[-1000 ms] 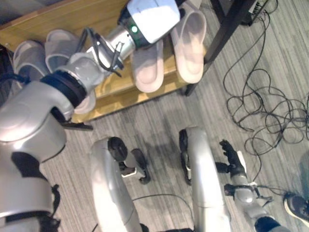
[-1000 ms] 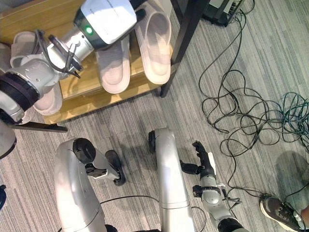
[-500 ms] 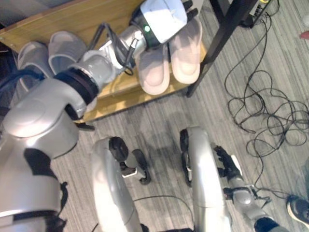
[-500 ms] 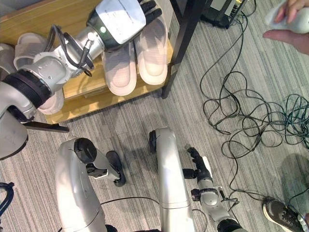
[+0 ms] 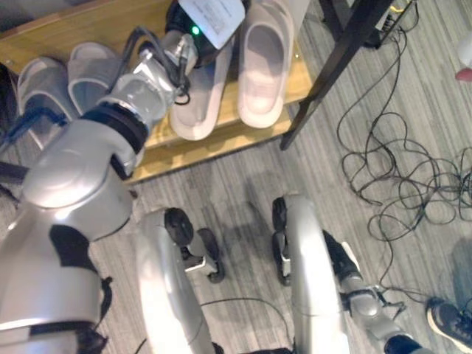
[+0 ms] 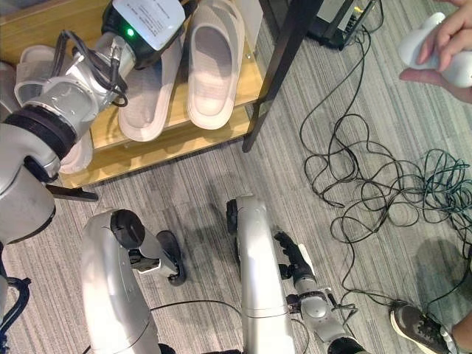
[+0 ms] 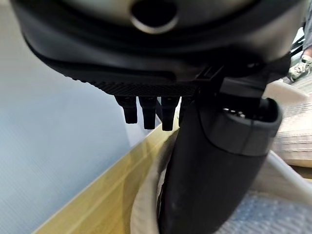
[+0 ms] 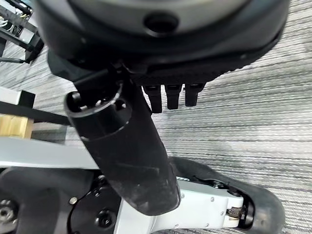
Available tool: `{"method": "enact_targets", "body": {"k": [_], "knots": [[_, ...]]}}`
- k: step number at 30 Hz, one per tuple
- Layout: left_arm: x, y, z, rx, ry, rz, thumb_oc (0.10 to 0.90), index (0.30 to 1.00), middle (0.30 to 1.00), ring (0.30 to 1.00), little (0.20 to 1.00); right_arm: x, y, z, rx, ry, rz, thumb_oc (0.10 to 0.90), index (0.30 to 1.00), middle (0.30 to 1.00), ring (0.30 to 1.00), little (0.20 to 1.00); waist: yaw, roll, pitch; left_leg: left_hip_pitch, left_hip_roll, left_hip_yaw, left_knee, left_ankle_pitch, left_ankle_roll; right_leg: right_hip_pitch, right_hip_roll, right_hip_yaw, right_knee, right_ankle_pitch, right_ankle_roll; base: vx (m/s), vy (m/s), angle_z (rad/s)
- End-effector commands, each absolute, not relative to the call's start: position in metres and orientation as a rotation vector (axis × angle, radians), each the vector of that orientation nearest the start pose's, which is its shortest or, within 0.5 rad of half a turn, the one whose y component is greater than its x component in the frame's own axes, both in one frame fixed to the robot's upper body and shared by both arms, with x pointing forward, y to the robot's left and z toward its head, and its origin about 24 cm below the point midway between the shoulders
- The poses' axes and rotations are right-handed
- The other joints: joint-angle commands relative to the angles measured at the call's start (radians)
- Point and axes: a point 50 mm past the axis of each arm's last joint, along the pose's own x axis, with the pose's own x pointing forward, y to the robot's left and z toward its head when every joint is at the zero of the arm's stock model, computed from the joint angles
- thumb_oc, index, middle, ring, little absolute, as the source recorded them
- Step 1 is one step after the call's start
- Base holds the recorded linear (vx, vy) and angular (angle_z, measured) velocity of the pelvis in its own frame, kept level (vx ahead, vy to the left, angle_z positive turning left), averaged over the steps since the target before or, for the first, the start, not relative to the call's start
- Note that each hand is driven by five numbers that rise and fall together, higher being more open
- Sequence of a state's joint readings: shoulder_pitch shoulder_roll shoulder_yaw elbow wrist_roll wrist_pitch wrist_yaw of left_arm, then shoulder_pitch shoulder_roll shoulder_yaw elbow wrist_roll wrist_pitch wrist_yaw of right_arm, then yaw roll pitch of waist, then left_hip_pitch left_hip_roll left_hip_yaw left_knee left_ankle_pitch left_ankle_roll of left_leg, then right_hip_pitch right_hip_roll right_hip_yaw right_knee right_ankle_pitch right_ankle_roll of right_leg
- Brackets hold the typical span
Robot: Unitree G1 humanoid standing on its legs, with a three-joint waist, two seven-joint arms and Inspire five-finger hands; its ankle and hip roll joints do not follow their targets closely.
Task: Arrange the slippers neatly on the shoe rack.
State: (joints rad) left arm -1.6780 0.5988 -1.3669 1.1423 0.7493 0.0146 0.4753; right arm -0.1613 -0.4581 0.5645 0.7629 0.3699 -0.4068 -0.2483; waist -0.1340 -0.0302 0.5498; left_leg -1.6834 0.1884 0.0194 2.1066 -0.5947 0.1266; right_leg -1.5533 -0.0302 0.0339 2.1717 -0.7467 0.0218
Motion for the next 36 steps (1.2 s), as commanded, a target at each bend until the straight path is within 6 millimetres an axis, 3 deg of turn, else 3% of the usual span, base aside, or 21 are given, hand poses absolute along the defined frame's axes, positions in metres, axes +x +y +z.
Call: {"method": "enact_targets", "body": {"k": [1, 17, 36], "knots": [[0.382, 0.143, 0.439, 2.239, -0.831, 0.771, 0.800, 0.900, 0.900, 0.900, 0.900, 0.250, -0.195, -0.038, -0.213, 0.189, 0.016, 0.800, 0.900, 0.900, 0.900, 0.900, 0.006, -0.067, -0.030, 0.113, -0.077, -0.192, 0.048, -0.183, -0.035, -0.017, -0.074, 0.101, -0.077, 0.081, -0.057, 0.00, 0.000, 0.00], [0.388, 0.135, 0.427, 2.194, -0.798, 0.726, 0.800, 0.900, 0.900, 0.900, 0.900, 0.254, -0.196, -0.044, -0.295, 0.242, 0.027, 0.800, 0.900, 0.900, 0.900, 0.900, 0.026, -0.063, -0.030, 0.113, -0.100, -0.193, 0.050, -0.159, -0.045, -0.017, -0.082, 0.105, -0.054, 0.076, -0.074, -0.03, -0.034, 0.04], [0.404, 0.135, 0.390, 2.184, -0.693, 0.575, 0.800, 0.900, 0.900, 0.900, 0.900, 0.242, -0.193, -0.064, -0.335, 0.358, 0.067, 0.800, 0.900, 0.900, 0.900, 0.900, 0.038, -0.054, -0.030, 0.113, -0.127, -0.184, 0.068, -0.134, -0.053, -0.017, -0.085, 0.121, -0.021, 0.075, -0.079, -0.03, -0.019, 0.03]]}}
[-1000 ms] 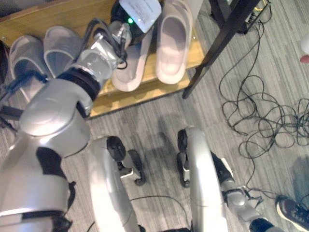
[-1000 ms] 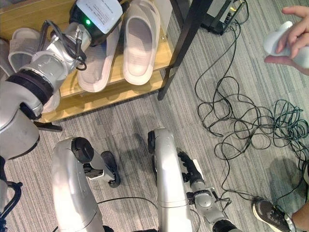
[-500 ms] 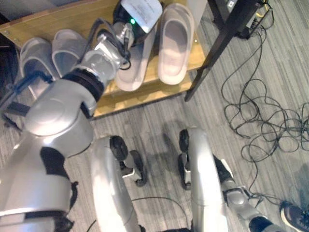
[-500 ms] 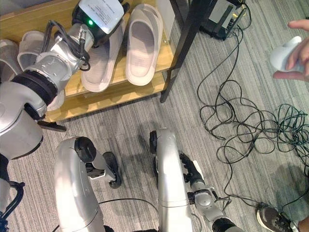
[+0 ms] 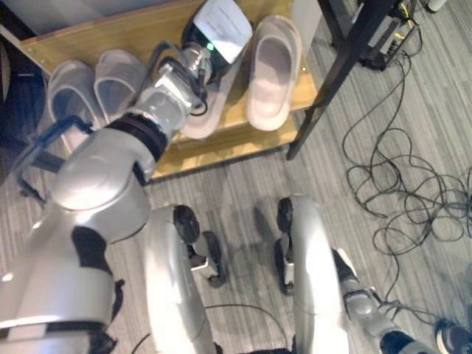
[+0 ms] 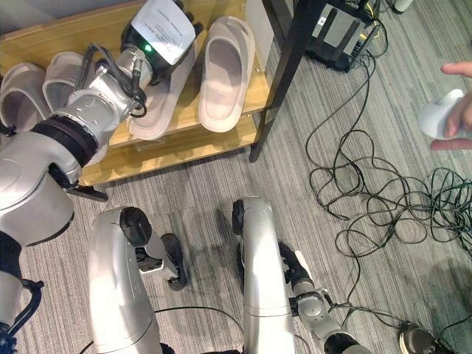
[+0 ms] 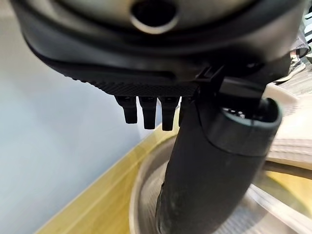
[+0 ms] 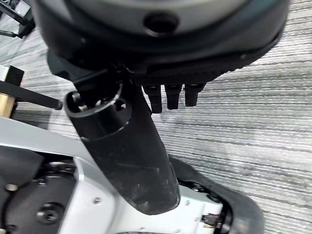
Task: Arrange the slippers neatly on the shoe rack.
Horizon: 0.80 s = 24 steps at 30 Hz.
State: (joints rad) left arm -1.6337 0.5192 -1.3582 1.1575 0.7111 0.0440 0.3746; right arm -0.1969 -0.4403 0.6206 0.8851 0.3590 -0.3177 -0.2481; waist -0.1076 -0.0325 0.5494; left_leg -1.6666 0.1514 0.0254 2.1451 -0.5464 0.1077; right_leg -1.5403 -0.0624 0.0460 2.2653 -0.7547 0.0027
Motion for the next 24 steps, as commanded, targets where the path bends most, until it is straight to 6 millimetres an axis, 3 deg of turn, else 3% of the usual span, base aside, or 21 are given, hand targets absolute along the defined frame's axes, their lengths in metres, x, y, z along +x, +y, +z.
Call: {"method": "enact_targets", "body": {"k": [1, 5, 9, 15, 20, 24], "knots": [[0.404, 0.133, 0.390, 2.186, -0.701, 0.568, 0.800, 0.900, 0.900, 0.900, 0.900, 0.242, -0.194, -0.064, -0.340, 0.362, 0.069, 0.800, 0.900, 0.900, 0.900, 0.900, 0.013, -0.048, -0.029, 0.097, -0.092, -0.184, 0.026, -0.182, -0.034, -0.030, -0.053, 0.112, -0.111, 0.083, -0.061, 0.00, -0.015, 0.07], [0.404, 0.132, 0.386, 2.186, -0.732, 0.558, 0.800, 0.900, 0.900, 0.900, 0.900, 0.243, -0.192, -0.064, -0.360, 0.356, 0.084, 0.800, 0.900, 0.900, 0.900, 0.900, 0.018, -0.042, -0.029, 0.097, -0.093, -0.188, 0.017, -0.178, -0.035, -0.030, -0.055, 0.109, -0.115, 0.086, -0.061, -0.01, 0.017, 0.04], [0.398, 0.136, 0.394, 2.094, -0.803, 0.619, 0.800, 0.900, 0.900, 0.900, 0.900, 0.249, -0.195, -0.058, -0.362, 0.331, 0.078, 0.800, 0.900, 0.900, 0.900, 0.900, 0.030, -0.042, -0.029, 0.097, -0.098, -0.188, 0.022, -0.179, -0.038, -0.030, -0.057, 0.105, -0.104, 0.082, -0.062, 0.00, 0.003, 0.01], [0.383, 0.120, 0.399, 1.939, -0.961, 0.575, 0.800, 0.900, 0.900, 0.900, 0.900, 0.246, -0.195, -0.062, -0.334, 0.363, 0.043, 0.800, 0.900, 0.900, 0.900, 0.900, 0.056, -0.028, -0.029, 0.097, -0.119, -0.173, 0.016, -0.182, -0.037, -0.030, -0.063, 0.104, -0.097, 0.074, -0.070, 0.00, -0.031, 0.08], [0.372, 0.124, 0.390, 1.880, -1.026, 0.529, 0.800, 0.900, 0.900, 0.900, 0.900, 0.247, -0.198, -0.061, -0.333, 0.369, 0.022, 0.800, 0.900, 0.900, 0.900, 0.900, 0.067, -0.007, -0.029, 0.097, -0.125, -0.169, 0.012, -0.182, -0.034, -0.030, -0.065, 0.099, -0.089, 0.065, -0.076, 0.00, 0.003, 0.05], [0.364, 0.140, 0.381, 1.774, -1.010, 0.498, 0.800, 0.900, 0.900, 0.900, 0.900, 0.247, -0.197, -0.062, -0.327, 0.381, 0.014, 0.800, 0.900, 0.900, 0.900, 0.900, 0.085, 0.002, -0.029, 0.097, -0.138, -0.170, 0.008, -0.182, -0.036, -0.030, -0.065, 0.098, -0.085, 0.057, -0.084, 0.00, -0.006, 0.02]]}}
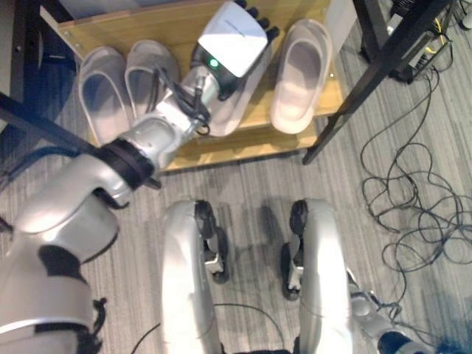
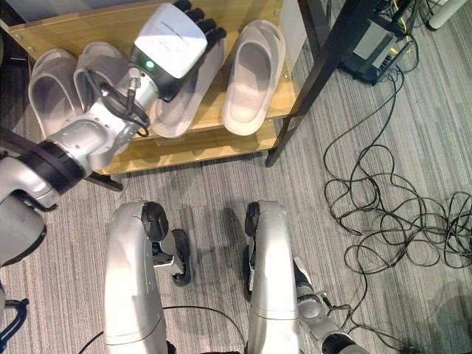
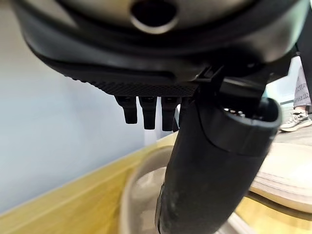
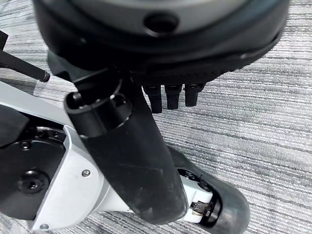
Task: Arrange the slippers neatly on the shoe rack.
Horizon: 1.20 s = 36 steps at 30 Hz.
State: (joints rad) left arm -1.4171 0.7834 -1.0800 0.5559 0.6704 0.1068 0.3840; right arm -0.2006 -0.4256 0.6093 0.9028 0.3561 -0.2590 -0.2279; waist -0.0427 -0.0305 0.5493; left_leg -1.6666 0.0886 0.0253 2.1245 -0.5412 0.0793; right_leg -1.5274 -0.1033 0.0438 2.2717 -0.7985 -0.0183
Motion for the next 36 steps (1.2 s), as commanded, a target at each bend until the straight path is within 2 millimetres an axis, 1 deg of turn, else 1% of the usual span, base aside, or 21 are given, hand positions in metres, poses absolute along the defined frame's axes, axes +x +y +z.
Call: {"method": "enact_targets", "body": {"k": [1, 3, 4, 6, 7, 8, 9, 10, 12, 13, 14, 17, 18, 20, 22, 30, 36], "knots": [[0.364, 0.142, 0.380, 1.761, -1.004, 0.500, 0.800, 0.900, 0.900, 0.900, 0.900, 0.247, -0.196, -0.062, -0.327, 0.384, 0.016, 0.800, 0.900, 0.900, 0.900, 0.900, 0.023, 0.003, -0.029, 0.097, -0.076, -0.171, 0.028, -0.187, -0.008, -0.043, -0.025, 0.100, -0.091, 0.099, -0.063, 0.01, -0.006, 0.07], [0.361, 0.145, 0.382, 1.747, -1.011, 0.514, 0.800, 0.900, 0.900, 0.900, 0.900, 0.248, -0.196, -0.062, -0.333, 0.385, 0.020, 0.800, 0.900, 0.900, 0.900, 0.900, 0.022, 0.005, -0.029, 0.097, -0.076, -0.171, 0.027, -0.187, -0.009, -0.043, -0.025, 0.100, -0.089, 0.098, -0.065, 0.01, -0.003, 0.06], [0.357, 0.153, 0.385, 1.742, -1.022, 0.550, 0.800, 0.900, 0.900, 0.900, 0.900, 0.248, -0.195, -0.062, -0.331, 0.387, 0.020, 0.800, 0.900, 0.900, 0.900, 0.900, 0.029, 0.009, -0.029, 0.097, -0.077, -0.173, 0.025, -0.186, -0.009, -0.043, -0.027, 0.098, -0.090, 0.098, -0.066, 0.00, 0.000, 0.00], [0.351, 0.164, 0.390, 1.768, -1.041, 0.604, 0.800, 0.900, 0.900, 0.900, 0.900, 0.248, -0.196, -0.062, -0.333, 0.385, 0.019, 0.800, 0.900, 0.900, 0.900, 0.900, 0.032, 0.011, -0.029, 0.097, -0.077, -0.176, 0.026, -0.186, -0.010, -0.043, -0.027, 0.095, -0.092, 0.098, -0.067, 0.00, 0.000, 0.00], [0.346, 0.169, 0.393, 1.754, -1.055, 0.630, 0.800, 0.900, 0.900, 0.900, 0.900, 0.248, -0.196, -0.062, -0.331, 0.384, 0.015, 0.800, 0.900, 0.900, 0.900, 0.900, 0.036, 0.014, -0.029, 0.097, -0.077, -0.176, 0.027, -0.186, -0.010, -0.043, -0.027, 0.093, -0.093, 0.099, -0.067, 0.00, 0.000, 0.00], [0.338, 0.182, 0.393, 1.724, -1.052, 0.662, 0.800, 0.900, 0.900, 0.900, 0.900, 0.247, -0.197, -0.062, -0.327, 0.389, 0.002, 0.800, 0.900, 0.900, 0.900, 0.900, 0.040, 0.019, -0.029, 0.097, -0.078, -0.178, 0.032, -0.184, -0.012, -0.043, -0.026, 0.090, -0.095, 0.101, -0.066, 0.00, 0.000, 0.00], [0.336, 0.187, 0.391, 1.712, -1.042, 0.669, 0.800, 0.900, 0.900, 0.900, 0.900, 0.246, -0.197, -0.064, -0.317, 0.395, -0.007, 0.800, 0.900, 0.900, 0.900, 0.900, 0.045, 0.020, -0.029, 0.097, -0.080, -0.178, 0.034, -0.184, -0.012, -0.043, -0.025, 0.090, -0.095, 0.101, -0.065, 0.00, 0.000, 0.00], [0.335, 0.188, 0.391, 1.711, -1.039, 0.670, 0.800, 0.900, 0.900, 0.900, 0.900, 0.245, -0.197, -0.064, -0.320, 0.396, -0.006, 0.800, 0.900, 0.900, 0.900, 0.900, 0.043, 0.022, -0.029, 0.097, -0.080, -0.179, 0.034, -0.184, -0.012, -0.043, -0.024, 0.090, -0.094, 0.101, -0.065, 0.00, 0.006, -0.03], [0.332, 0.199, 0.384, 1.701, -1.010, 0.671, 0.800, 0.900, 0.900, 0.900, 0.900, 0.243, -0.198, -0.066, -0.318, 0.407, -0.013, 0.800, 0.900, 0.900, 0.900, 0.900, 0.047, 0.028, -0.029, 0.097, -0.082, -0.181, 0.037, -0.183, -0.012, -0.043, -0.022, 0.089, -0.093, 0.103, -0.064, 0.00, 0.000, 0.00], [0.332, 0.200, 0.374, 1.678, -1.005, 0.630, 0.800, 0.900, 0.900, 0.900, 0.900, 0.241, -0.197, -0.067, -0.315, 0.413, -0.016, 0.800, 0.900, 0.900, 0.900, 0.900, 0.053, 0.029, -0.029, 0.097, -0.084, -0.179, 0.036, -0.183, -0.011, -0.043, -0.022, 0.089, -0.094, 0.104, -0.064, 0.00, 0.000, 0.00], [0.331, 0.202, 0.360, 1.618, -1.007, 0.576, 0.800, 0.900, 0.900, 0.900, 0.900, 0.240, -0.195, -0.069, -0.322, 0.419, -0.008, 0.800, 0.900, 0.900, 0.900, 0.900, 0.057, 0.036, -0.029, 0.097, -0.086, -0.176, 0.033, -0.178, -0.010, -0.043, -0.020, 0.089, -0.097, 0.108, -0.064, 0.00, 0.000, 0.00], [0.329, 0.201, 0.345, 1.581, -1.010, 0.502, 0.800, 0.900, 0.900, 0.900, 0.900, 0.239, -0.194, -0.071, -0.353, 0.426, 0.006, 0.800, 0.900, 0.900, 0.900, 0.900, 0.059, 0.040, -0.029, 0.097, -0.093, -0.172, 0.025, -0.170, -0.012, -0.043, -0.018, 0.094, -0.098, 0.109, -0.065, 0.00, 0.000, 0.00], [0.329, 0.197, 0.337, 1.579, -1.022, 0.458, 0.800, 0.900, 0.900, 0.900, 0.900, 0.238, -0.194, -0.071, -0.364, 0.423, 0.007, 0.800, 0.900, 0.900, 0.900, 0.900, 0.059, 0.041, -0.029, 0.097, -0.094, -0.172, 0.022, -0.169, -0.013, -0.043, -0.019, 0.096, -0.101, 0.108, -0.067, 0.00, 0.000, 0.00], [0.329, 0.194, 0.333, 1.580, -1.027, 0.437, 0.800, 0.900, 0.900, 0.900, 0.900, 0.237, -0.195, -0.071, -0.372, 0.421, 0.006, 0.800, 0.900, 0.900, 0.900, 0.900, 0.058, 0.043, -0.029, 0.097, -0.094, -0.172, 0.021, -0.170, -0.014, -0.043, -0.020, 0.096, -0.100, 0.106, -0.067, 0.00, 0.000, 0.00], [0.328, 0.187, 0.327, 1.599, -1.052, 0.393, 0.800, 0.900, 0.900, 0.900, 0.900, 0.237, -0.197, -0.071, -0.383, 0.413, -0.005, 0.800, 0.900, 0.900, 0.900, 0.900, 0.054, 0.044, -0.029, 0.097, -0.091, -0.172, 0.020, -0.171, -0.013, -0.043, -0.019, 0.097, -0.100, 0.107, -0.068, 0.00, 0.001, 0.02], [0.327, 0.179, 0.323, 1.619, -1.089, 0.367, 0.800, 0.900, 0.900, 0.900, 0.900, 0.235, -0.200, -0.071, -0.393, 0.408, -0.014, 0.800, 0.900, 0.900, 0.900, 0.900, 0.049, 0.045, -0.029, 0.097, -0.088, -0.174, 0.020, -0.169, -0.017, -0.043, -0.017, 0.094, -0.101, 0.107, -0.070, 0.00, 0.000, 0.00], [0.329, 0.174, 0.324, 1.619, -1.104, 0.377, 0.800, 0.900, 0.900, 0.900, 0.900, 0.235, -0.196, -0.071, -0.395, 0.404, -0.002, 0.800, 0.900, 0.900, 0.900, 0.900, 0.045, 0.044, -0.029, 0.097, -0.090, -0.178, 0.022, -0.167, -0.018, -0.043, -0.016, 0.093, -0.106, 0.112, -0.072, 0.00, 0.000, 0.00]]}}
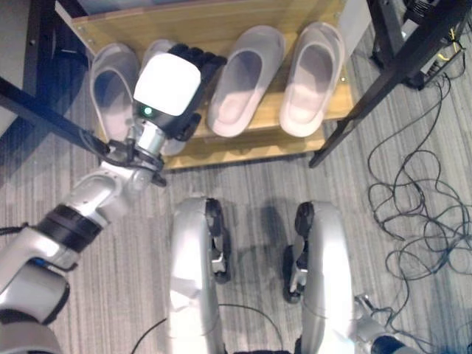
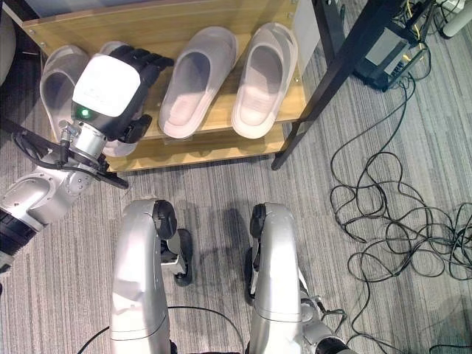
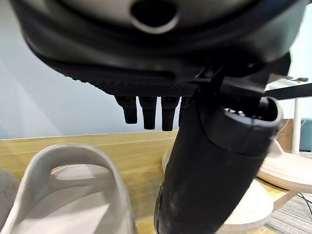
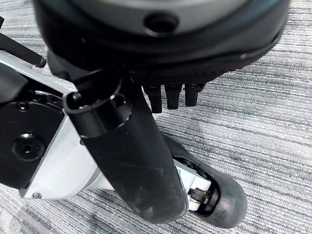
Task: Arrange the slippers neatly on the shoe rack.
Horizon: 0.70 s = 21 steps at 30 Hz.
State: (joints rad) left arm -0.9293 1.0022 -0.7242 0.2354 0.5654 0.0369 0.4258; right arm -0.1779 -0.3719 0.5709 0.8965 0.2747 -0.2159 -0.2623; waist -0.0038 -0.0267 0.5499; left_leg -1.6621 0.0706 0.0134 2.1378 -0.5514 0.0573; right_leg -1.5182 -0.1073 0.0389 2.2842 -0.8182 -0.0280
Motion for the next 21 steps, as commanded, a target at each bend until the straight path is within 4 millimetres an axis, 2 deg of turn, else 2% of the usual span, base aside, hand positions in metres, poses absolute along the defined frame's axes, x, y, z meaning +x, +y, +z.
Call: {"method": "enact_targets", "body": {"k": [1, 12, 14, 21], "knots": [[0.332, 0.171, 0.325, 1.627, -1.100, 0.376, 0.800, 0.900, 0.900, 0.900, 0.900, 0.236, -0.197, -0.070, -0.395, 0.399, 0.000, 0.800, 0.900, 0.900, 0.900, 0.900, 0.002, 0.038, -0.030, 0.092, -0.072, -0.165, 0.011, -0.156, 0.004, -0.052, -0.010, 0.097, -0.117, 0.131, -0.061, 0.00, 0.000, 0.00], [0.342, 0.149, 0.316, 1.578, -1.089, 0.312, 0.800, 0.900, 0.900, 0.900, 0.900, 0.237, -0.192, -0.070, -0.396, 0.393, 0.021, 0.800, 0.900, 0.900, 0.900, 0.900, -0.010, 0.032, -0.030, 0.092, -0.074, -0.165, 0.010, -0.153, 0.001, -0.052, -0.008, 0.097, -0.117, 0.130, -0.061, 0.00, 0.000, 0.00], [0.345, 0.135, 0.317, 1.556, -1.114, 0.291, 0.800, 0.900, 0.900, 0.900, 0.900, 0.238, -0.190, -0.070, -0.399, 0.392, 0.034, 0.800, 0.900, 0.900, 0.900, 0.900, -0.017, 0.027, -0.030, 0.092, -0.076, -0.165, 0.011, -0.154, 0.001, -0.052, -0.008, 0.097, -0.117, 0.128, -0.061, 0.00, 0.000, 0.00], [0.347, 0.108, 0.319, 1.532, -1.150, 0.227, 0.800, 0.900, 0.900, 0.900, 0.900, 0.239, -0.189, -0.069, -0.398, 0.390, 0.045, 0.800, 0.900, 0.900, 0.900, 0.900, -0.031, 0.018, -0.030, 0.092, -0.074, -0.162, 0.009, -0.154, -0.001, -0.052, -0.007, 0.100, -0.119, 0.132, -0.060, 0.00, 0.000, 0.00]]}}
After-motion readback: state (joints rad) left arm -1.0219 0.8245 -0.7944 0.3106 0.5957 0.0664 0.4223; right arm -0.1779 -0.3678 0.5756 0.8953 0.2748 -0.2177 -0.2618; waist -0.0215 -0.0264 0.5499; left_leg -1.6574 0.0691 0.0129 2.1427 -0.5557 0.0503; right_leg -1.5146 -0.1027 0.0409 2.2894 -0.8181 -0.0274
